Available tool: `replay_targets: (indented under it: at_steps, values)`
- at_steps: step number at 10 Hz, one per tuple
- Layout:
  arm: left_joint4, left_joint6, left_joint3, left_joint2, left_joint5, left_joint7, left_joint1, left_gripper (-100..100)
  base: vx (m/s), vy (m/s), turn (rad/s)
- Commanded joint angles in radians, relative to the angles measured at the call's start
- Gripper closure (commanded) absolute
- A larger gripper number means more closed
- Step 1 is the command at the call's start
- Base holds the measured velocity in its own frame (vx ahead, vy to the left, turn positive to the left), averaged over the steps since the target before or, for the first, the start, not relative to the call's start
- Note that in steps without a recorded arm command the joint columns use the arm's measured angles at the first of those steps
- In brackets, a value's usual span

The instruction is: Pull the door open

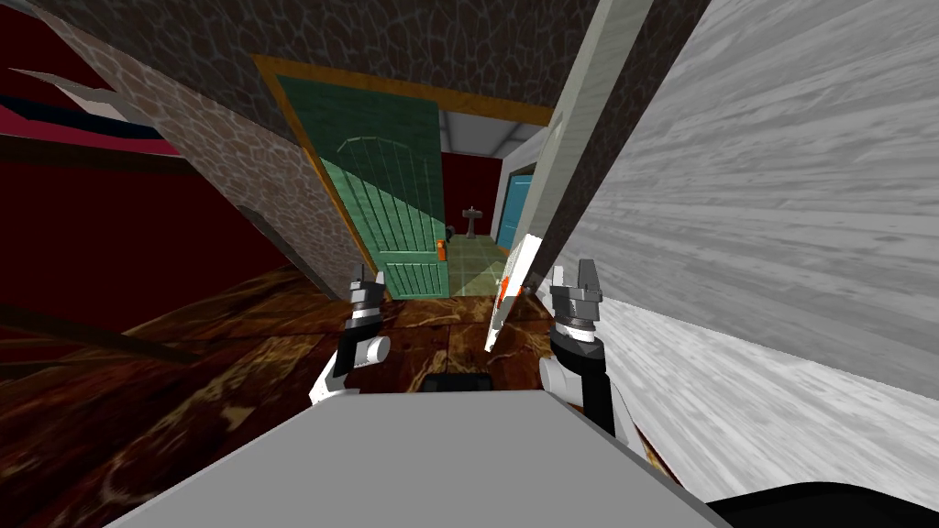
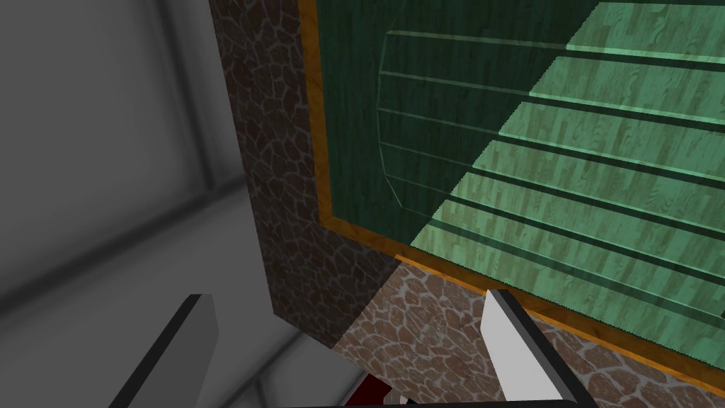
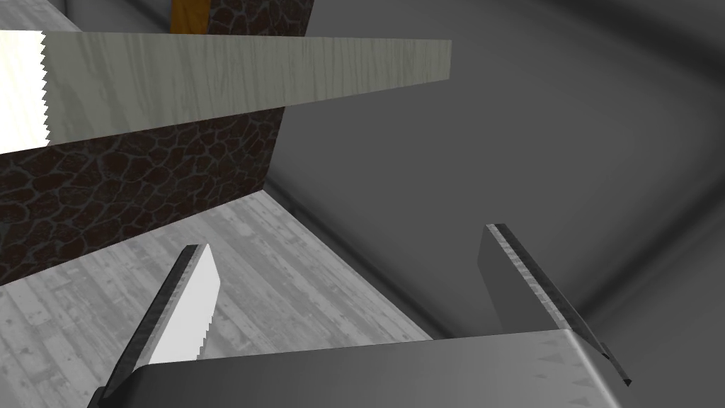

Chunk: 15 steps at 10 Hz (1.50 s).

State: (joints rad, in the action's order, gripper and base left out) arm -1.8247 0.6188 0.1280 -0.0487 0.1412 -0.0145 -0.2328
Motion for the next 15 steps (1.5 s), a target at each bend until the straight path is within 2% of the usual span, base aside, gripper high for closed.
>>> replay_targets:
  at_steps: [1,2,5,6,8,9,11,12,14,15]
  values:
    - [0.048,0.003,0.010,-0.004,0.007,-0.013,0.027,-100,0.041,0.033,-0.060]
    - [0.048,0.003,0.010,-0.004,0.007,-0.013,0.027,-100,0.033,0.026,-0.040]
    - [0.151,0.003,0.038,-0.016,0.026,-0.045,0.092,-100,0.067,0.029,-0.100]
    - [0.157,0.003,0.038,-0.016,0.026,-0.045,0.092,-100,0.062,0.027,-0.051]
    - [0.232,0.003,0.057,-0.023,0.039,-0.067,0.138,-100,0.069,0.023,-0.101]
    - [0.234,0.003,0.057,-0.023,0.039,-0.067,0.138,-100,0.061,0.028,-0.041]
    - [0.298,0.003,0.077,-0.030,0.053,-0.090,0.184,-100,0.067,0.029,-0.109]
    - [0.311,0.003,0.077,-0.030,0.053,-0.090,0.184,-100,0.059,0.034,-0.034]
    - [0.380,0.003,0.097,-0.036,0.066,-0.113,0.231,-100,0.054,0.028,-0.098]
    - [0.391,0.003,0.097,-0.036,0.066,-0.113,0.231,-100,0.052,0.033,-0.044]
